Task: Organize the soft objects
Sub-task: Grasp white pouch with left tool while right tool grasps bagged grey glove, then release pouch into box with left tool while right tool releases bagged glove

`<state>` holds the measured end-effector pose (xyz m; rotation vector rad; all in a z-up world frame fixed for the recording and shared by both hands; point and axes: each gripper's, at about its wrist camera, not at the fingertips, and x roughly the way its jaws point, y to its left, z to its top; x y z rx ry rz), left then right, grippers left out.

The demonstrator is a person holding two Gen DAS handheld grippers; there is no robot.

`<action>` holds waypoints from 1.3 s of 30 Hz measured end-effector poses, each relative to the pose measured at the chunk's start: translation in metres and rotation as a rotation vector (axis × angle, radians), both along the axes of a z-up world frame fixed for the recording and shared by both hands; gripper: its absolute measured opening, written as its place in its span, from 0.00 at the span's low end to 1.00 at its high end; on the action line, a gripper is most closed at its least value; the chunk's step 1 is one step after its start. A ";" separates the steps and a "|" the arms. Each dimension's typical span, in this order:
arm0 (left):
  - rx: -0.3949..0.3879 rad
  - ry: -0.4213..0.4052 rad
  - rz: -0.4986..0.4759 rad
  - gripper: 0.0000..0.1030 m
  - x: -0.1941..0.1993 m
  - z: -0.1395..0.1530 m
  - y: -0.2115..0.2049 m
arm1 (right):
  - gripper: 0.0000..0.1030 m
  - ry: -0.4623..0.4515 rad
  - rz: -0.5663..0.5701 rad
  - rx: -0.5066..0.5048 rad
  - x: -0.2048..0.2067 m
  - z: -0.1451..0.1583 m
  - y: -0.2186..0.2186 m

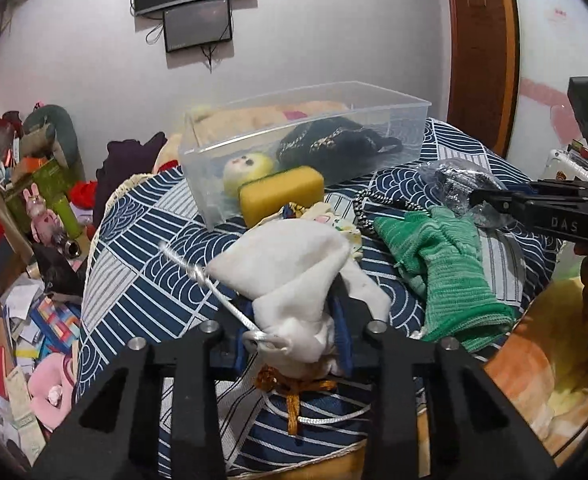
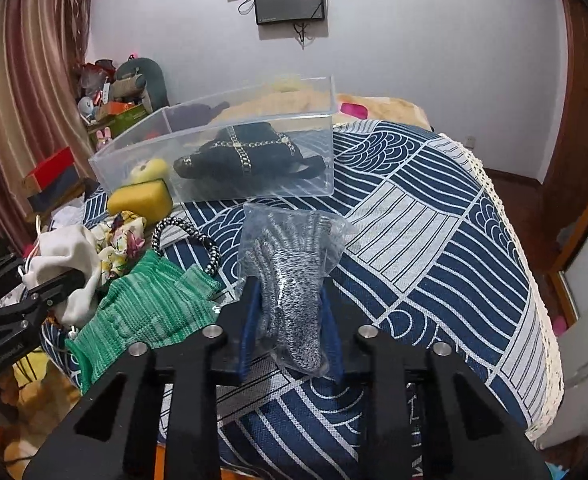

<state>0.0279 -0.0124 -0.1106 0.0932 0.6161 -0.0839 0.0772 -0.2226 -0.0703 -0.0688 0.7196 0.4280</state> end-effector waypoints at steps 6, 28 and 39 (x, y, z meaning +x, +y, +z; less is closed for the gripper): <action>-0.053 -0.047 0.006 0.28 -0.006 0.021 0.013 | 0.22 -0.034 -0.019 0.026 -0.003 0.011 -0.008; -0.162 -0.217 0.024 0.28 0.039 0.105 0.039 | 0.22 -0.256 -0.010 0.078 0.020 0.096 0.016; -0.164 -0.215 0.056 0.28 0.089 0.113 0.046 | 0.22 -0.254 -0.002 0.086 0.062 0.102 0.041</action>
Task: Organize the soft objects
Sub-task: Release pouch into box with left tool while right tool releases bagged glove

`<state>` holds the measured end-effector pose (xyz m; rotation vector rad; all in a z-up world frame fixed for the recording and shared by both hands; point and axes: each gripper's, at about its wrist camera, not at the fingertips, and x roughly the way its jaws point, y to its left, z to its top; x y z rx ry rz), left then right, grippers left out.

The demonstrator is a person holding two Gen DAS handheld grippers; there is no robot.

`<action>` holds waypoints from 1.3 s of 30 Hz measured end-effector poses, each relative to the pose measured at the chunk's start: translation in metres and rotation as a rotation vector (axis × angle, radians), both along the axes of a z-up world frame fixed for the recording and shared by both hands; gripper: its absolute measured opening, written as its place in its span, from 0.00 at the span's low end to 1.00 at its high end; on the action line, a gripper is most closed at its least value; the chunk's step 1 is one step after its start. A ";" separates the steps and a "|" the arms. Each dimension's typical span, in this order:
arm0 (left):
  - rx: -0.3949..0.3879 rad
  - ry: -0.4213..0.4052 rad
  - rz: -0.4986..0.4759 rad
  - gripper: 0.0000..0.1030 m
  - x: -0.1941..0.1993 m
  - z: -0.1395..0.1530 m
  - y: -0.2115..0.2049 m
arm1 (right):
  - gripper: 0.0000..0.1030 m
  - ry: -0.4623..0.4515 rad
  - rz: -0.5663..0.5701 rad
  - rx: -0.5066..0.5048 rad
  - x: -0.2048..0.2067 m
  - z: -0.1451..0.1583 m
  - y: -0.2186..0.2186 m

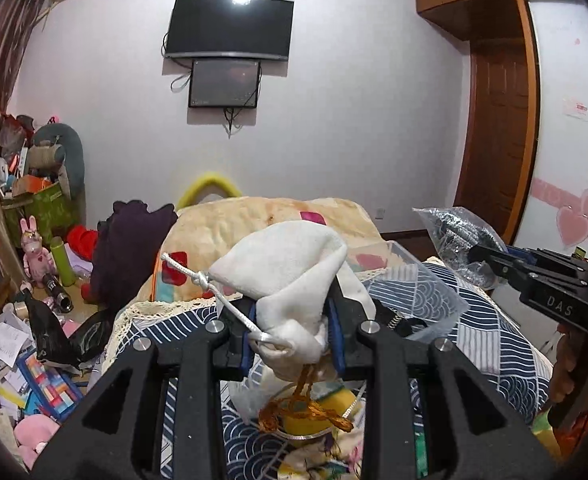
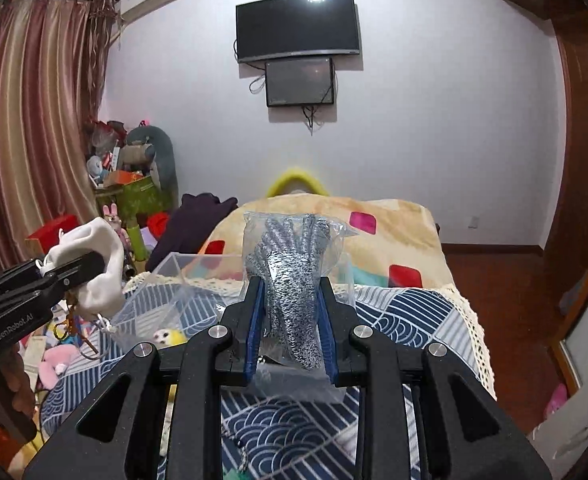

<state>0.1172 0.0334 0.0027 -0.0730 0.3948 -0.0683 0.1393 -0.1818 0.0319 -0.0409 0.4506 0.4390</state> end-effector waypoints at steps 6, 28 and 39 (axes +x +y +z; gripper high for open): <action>0.011 0.077 0.018 0.28 0.030 -0.021 0.005 | 0.22 0.058 -0.007 -0.061 0.023 -0.019 0.016; 0.040 0.271 -0.030 0.34 0.094 -0.065 -0.009 | 0.28 0.170 -0.005 -0.203 0.047 -0.051 0.032; 0.026 0.244 -0.059 0.42 0.065 -0.050 -0.010 | 0.40 0.103 0.016 -0.177 0.020 -0.034 0.024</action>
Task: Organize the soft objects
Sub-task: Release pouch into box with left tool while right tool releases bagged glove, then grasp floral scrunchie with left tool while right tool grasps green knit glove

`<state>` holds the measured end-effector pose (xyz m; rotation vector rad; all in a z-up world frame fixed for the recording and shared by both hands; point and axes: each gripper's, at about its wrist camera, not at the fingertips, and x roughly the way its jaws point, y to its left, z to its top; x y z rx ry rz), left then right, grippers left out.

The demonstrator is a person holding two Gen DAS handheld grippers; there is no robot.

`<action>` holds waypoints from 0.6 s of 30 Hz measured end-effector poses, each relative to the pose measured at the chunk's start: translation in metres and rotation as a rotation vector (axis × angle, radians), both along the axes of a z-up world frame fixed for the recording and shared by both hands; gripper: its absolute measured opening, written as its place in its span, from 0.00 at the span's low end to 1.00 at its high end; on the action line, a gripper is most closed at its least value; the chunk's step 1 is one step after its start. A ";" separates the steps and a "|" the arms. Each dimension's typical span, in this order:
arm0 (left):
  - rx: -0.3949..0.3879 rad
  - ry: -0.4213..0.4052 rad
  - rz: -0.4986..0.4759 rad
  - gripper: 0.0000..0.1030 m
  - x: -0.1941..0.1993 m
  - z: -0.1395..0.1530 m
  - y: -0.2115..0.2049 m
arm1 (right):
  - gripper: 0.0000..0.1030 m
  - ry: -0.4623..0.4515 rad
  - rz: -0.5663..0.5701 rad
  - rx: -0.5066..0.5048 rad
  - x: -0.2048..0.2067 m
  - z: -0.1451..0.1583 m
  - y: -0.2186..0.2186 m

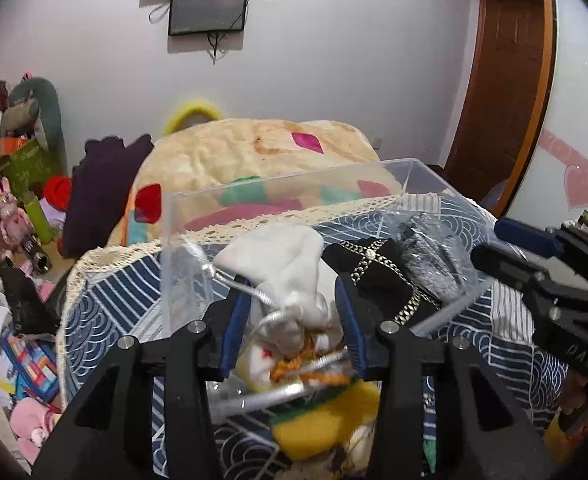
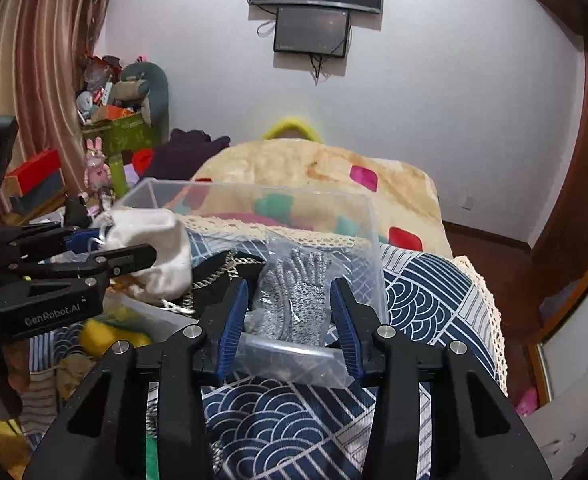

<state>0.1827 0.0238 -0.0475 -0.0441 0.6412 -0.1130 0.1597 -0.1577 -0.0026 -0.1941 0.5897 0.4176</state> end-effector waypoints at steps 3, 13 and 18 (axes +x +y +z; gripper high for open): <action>0.010 -0.045 -0.007 0.49 -0.021 0.009 -0.002 | 0.54 -0.019 0.010 0.043 -0.010 0.008 -0.004; 0.034 -0.143 0.004 0.65 -0.080 0.027 -0.005 | 0.60 -0.032 0.052 0.133 -0.043 0.015 -0.016; 0.037 -0.138 0.011 0.70 -0.103 0.020 -0.004 | 0.61 -0.019 0.068 0.128 -0.062 0.000 -0.013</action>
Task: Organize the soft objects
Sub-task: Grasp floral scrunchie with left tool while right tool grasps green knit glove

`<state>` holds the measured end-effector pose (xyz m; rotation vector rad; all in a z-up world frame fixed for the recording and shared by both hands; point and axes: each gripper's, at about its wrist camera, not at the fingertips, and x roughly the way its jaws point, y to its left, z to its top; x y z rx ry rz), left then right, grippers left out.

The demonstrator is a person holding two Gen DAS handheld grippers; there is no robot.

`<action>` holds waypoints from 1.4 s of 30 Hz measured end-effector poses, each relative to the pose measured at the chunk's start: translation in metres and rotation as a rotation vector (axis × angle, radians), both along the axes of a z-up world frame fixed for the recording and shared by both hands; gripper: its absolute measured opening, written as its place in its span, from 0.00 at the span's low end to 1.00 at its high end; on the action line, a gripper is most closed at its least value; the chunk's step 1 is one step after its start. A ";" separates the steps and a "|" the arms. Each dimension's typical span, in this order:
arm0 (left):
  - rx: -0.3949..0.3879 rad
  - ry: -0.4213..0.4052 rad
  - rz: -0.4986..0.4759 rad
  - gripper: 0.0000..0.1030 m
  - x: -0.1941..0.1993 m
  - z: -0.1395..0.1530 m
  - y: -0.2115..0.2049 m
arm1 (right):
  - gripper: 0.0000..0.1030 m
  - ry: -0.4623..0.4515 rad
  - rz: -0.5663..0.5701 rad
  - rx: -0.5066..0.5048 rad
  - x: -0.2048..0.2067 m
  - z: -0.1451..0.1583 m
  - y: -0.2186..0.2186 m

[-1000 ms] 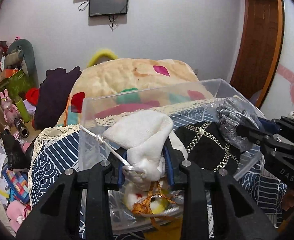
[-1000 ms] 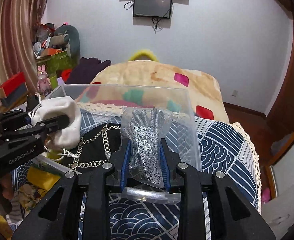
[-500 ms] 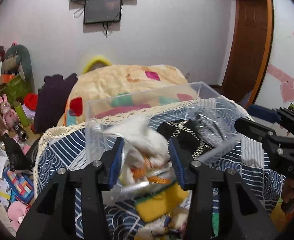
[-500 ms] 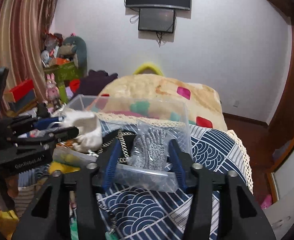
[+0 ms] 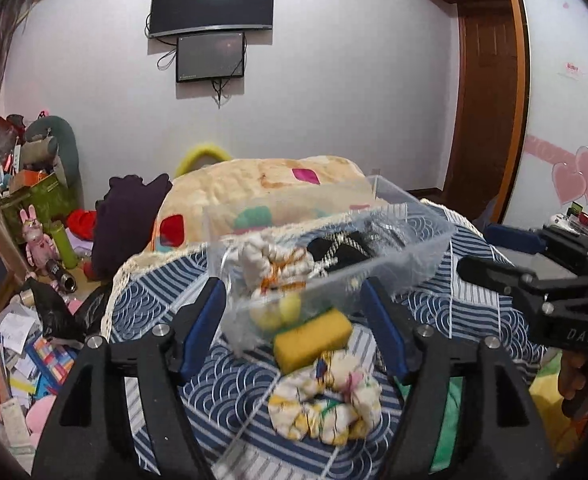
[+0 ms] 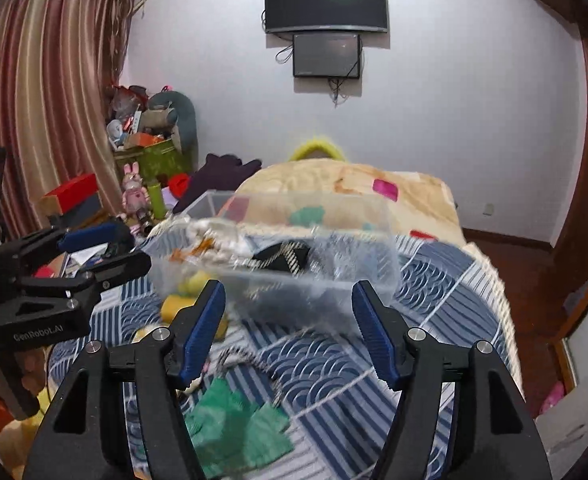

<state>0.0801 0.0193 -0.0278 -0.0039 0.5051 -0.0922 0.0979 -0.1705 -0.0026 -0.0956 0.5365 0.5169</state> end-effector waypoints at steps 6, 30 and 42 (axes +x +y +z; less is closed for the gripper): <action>-0.005 0.044 0.006 0.75 -0.010 -0.021 0.001 | 0.62 0.093 0.043 -0.036 -0.015 -0.037 0.012; -0.089 0.265 -0.050 0.87 0.008 -0.097 -0.009 | 0.24 0.208 0.081 -0.037 -0.040 -0.081 0.000; -0.097 0.271 -0.160 0.29 -0.003 -0.088 -0.019 | 0.23 0.126 -0.026 0.010 -0.042 -0.048 -0.032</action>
